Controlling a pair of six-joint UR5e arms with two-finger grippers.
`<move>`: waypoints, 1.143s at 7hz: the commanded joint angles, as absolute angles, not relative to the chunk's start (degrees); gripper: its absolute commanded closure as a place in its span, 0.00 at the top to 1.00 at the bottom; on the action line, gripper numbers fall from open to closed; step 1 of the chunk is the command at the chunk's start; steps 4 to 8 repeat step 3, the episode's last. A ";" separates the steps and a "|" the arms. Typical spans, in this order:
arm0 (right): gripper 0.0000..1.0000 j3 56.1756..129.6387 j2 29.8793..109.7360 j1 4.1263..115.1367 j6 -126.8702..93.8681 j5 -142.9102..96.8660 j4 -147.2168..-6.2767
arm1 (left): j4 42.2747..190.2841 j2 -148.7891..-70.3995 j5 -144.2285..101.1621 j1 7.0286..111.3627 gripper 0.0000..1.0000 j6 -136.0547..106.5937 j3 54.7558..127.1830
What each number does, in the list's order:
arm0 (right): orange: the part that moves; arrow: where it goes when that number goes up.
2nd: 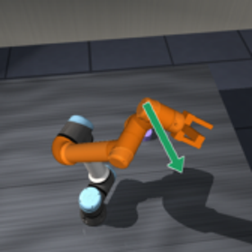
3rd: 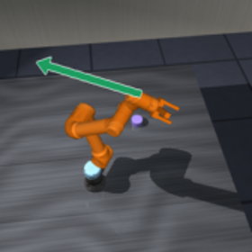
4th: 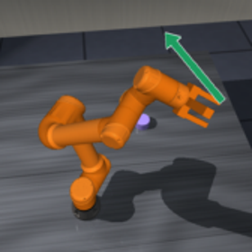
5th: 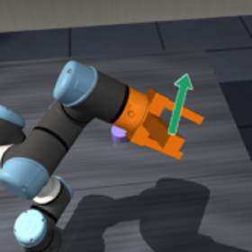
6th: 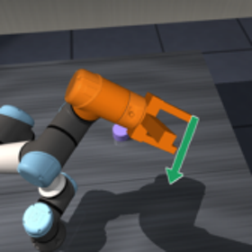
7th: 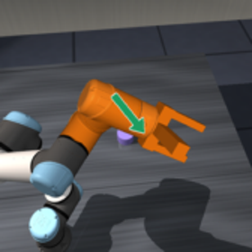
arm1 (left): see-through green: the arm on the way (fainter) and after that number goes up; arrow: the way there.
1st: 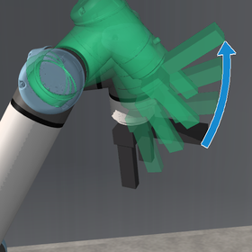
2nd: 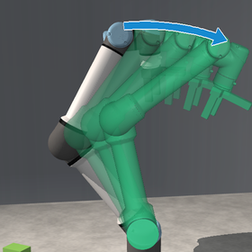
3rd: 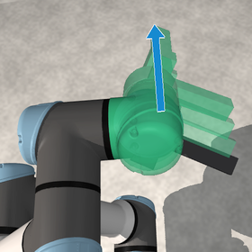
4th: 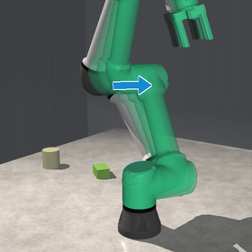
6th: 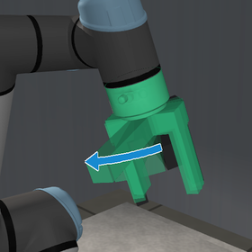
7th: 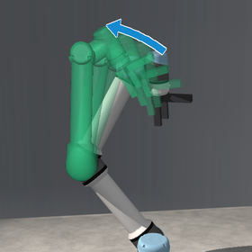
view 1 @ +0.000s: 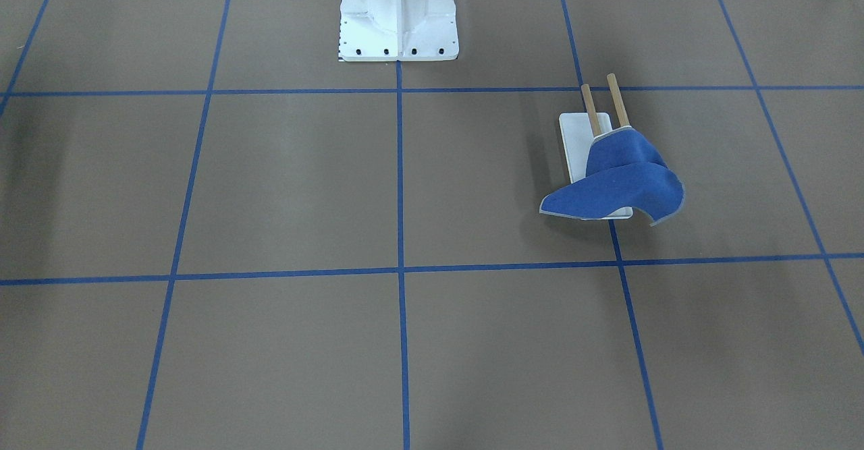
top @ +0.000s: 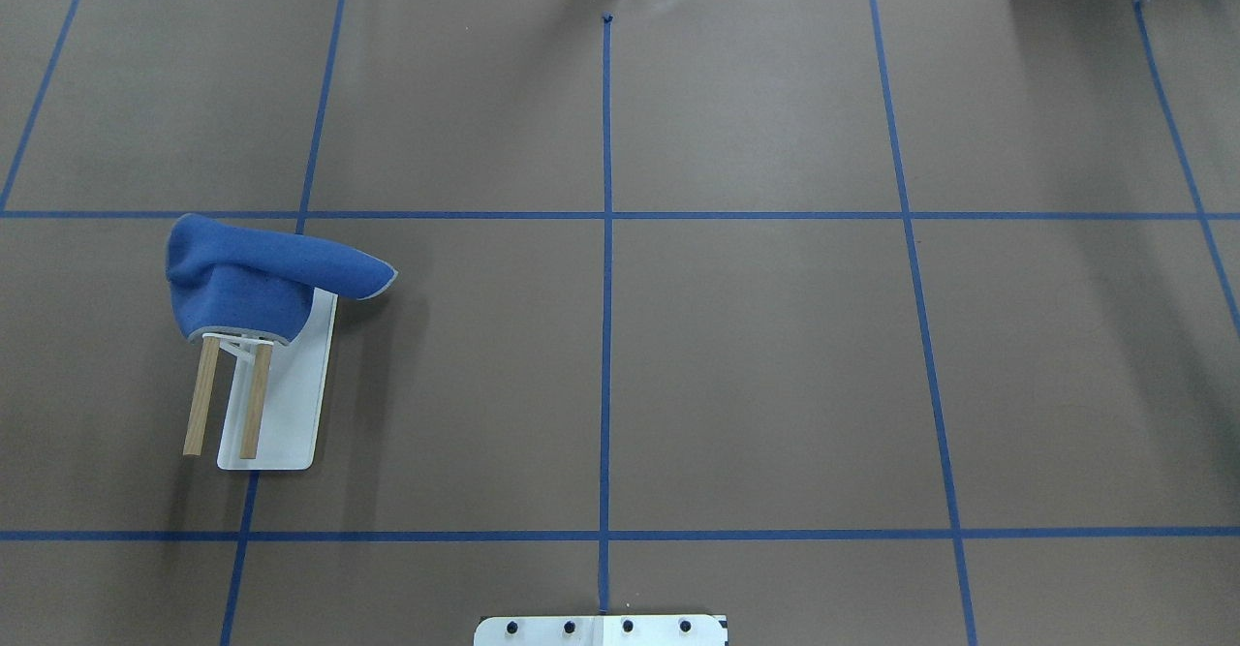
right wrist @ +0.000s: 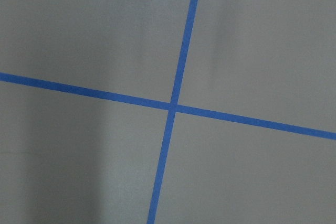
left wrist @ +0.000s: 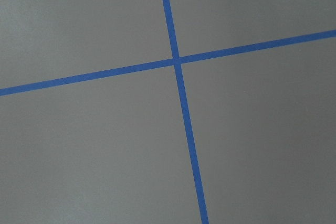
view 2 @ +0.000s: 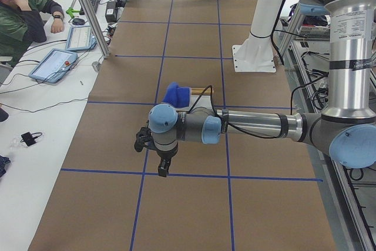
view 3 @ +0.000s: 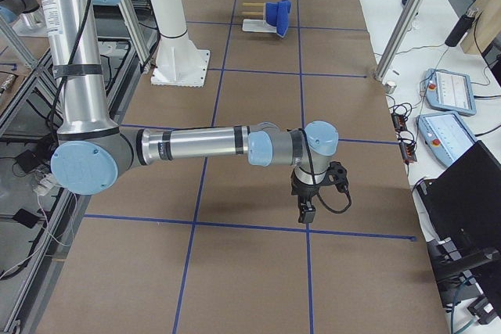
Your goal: Hang towel on rack
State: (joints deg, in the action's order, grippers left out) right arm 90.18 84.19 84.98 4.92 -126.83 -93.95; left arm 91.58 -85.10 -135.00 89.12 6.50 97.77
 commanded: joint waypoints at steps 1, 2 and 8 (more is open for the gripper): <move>1.00 90.44 84.55 84.99 4.92 -126.83 -93.96 | 91.58 -84.82 -135.00 89.12 0.99 6.50 97.91; 1.00 90.44 84.72 84.99 4.92 -126.83 -93.87 | 91.58 -84.81 -135.00 89.03 0.99 6.42 98.08; 1.00 90.44 85.07 84.99 4.92 -126.83 -93.95 | 91.58 -84.81 -135.00 89.03 0.99 6.42 98.09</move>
